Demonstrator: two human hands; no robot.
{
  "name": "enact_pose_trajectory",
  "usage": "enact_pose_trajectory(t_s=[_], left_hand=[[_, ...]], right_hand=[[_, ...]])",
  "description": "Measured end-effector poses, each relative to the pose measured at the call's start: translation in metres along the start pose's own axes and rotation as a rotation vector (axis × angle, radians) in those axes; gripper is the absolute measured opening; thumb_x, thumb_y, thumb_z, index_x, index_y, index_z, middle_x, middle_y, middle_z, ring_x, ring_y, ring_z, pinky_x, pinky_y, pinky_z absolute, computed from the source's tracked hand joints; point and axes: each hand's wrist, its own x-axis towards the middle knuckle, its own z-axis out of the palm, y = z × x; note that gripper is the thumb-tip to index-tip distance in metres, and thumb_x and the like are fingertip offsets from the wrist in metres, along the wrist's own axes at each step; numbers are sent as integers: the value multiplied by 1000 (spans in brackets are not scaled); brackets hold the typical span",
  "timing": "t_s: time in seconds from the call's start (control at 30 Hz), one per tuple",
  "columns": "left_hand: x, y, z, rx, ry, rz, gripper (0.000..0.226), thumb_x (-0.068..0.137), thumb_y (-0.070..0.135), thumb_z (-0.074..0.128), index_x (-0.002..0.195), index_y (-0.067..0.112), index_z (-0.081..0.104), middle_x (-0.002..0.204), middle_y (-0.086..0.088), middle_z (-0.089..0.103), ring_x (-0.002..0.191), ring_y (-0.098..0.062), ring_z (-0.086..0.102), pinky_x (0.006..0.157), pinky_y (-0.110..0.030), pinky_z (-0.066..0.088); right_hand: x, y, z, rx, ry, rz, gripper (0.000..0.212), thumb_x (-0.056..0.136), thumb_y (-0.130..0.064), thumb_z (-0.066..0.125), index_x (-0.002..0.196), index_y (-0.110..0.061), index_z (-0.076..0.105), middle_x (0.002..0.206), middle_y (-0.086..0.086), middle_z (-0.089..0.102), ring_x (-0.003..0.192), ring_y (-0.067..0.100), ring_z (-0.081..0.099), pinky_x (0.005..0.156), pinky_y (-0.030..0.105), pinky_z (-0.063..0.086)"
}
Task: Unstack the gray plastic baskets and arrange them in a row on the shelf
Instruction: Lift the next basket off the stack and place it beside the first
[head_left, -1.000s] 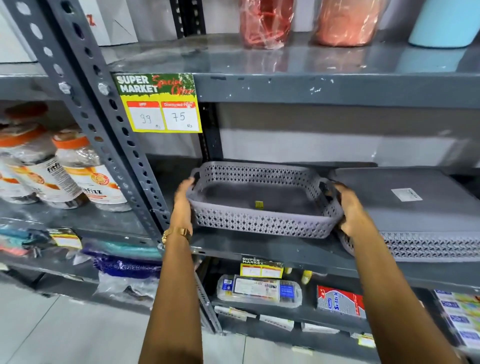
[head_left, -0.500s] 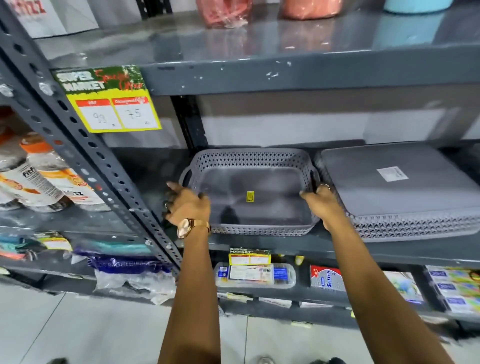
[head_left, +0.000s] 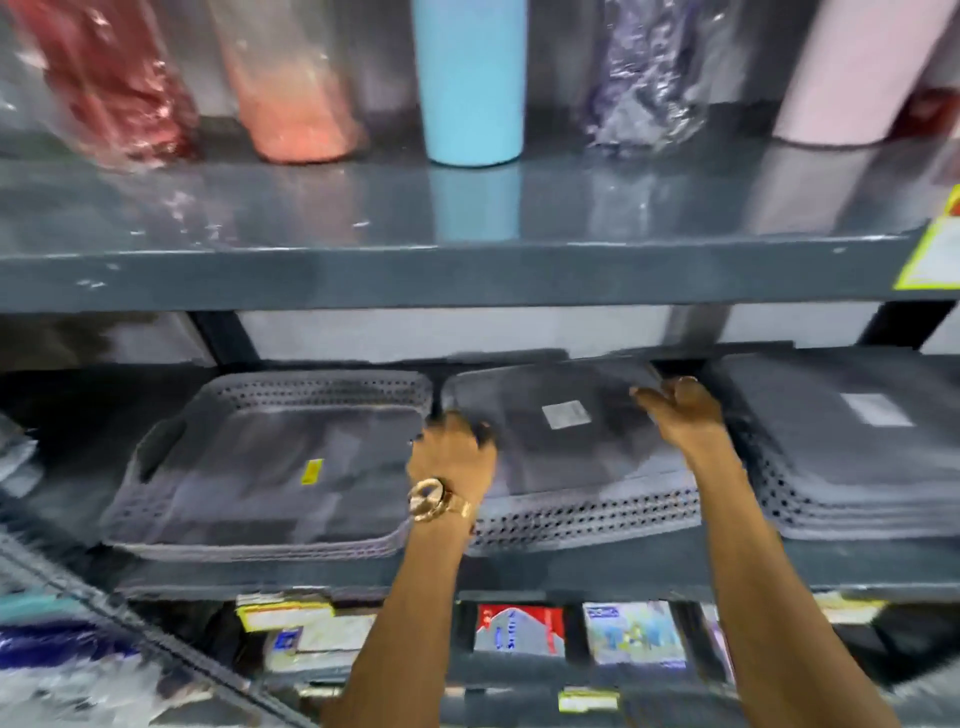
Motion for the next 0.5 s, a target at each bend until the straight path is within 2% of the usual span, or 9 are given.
enact_pose_trajectory(t_s=[0.07,0.13,0.23,0.33,0.4,0.43,0.47,0.5], left_hand=[[-1,13,11,3,25,-123,43,92,37,46,119,5,57,125,-23,57,114,-45,55,90,-46,48],[5,19,26,-29,12,-213,56,90,47,46,125,4,52,129,-24,56,117,-46,53,95,-48,47],[16,19,41,-131,12,-305,95,76,78,32,135,4,45,132,-28,55,120,-47,52,100,-53,44],[17,38,45,-375,96,-299,122,60,93,14,142,7,38,139,-29,48,125,-47,47,104,-55,39],[12,55,34,-619,243,-230,117,62,91,21,144,10,37,144,-24,45,130,-41,44,109,-51,34],[11,61,29,-759,313,-192,108,66,88,27,140,10,43,143,-20,47,129,-37,44,111,-48,33],[7,66,24,-885,387,-152,96,71,83,32,132,11,49,139,-14,51,127,-32,47,111,-44,34],[4,68,20,-981,440,-138,79,76,78,35,123,18,54,134,-5,54,124,-26,49,110,-40,35]], right_hand=[[18,19,-16,-38,-19,33,34,87,-34,63,98,-2,60,112,24,64,107,39,61,81,37,44],[30,34,-24,31,-77,92,50,87,-34,65,117,4,58,123,20,60,114,38,57,87,39,44],[34,43,-21,278,-141,163,62,82,-43,68,128,-2,56,133,11,57,118,32,55,85,33,41],[33,36,-35,452,-54,110,67,82,-53,63,135,-13,54,135,4,55,128,23,50,92,27,35],[35,31,-48,596,13,38,75,75,-69,55,135,-25,54,136,-3,54,131,19,47,101,30,34],[38,30,-54,658,35,30,81,69,-79,51,133,-30,56,138,-4,54,130,19,48,107,36,35],[42,33,-59,728,36,45,82,66,-85,47,128,-33,59,137,-5,55,128,17,50,110,41,36],[43,34,-64,790,25,54,74,69,-84,45,120,-34,64,133,-6,58,123,16,54,110,43,37]])
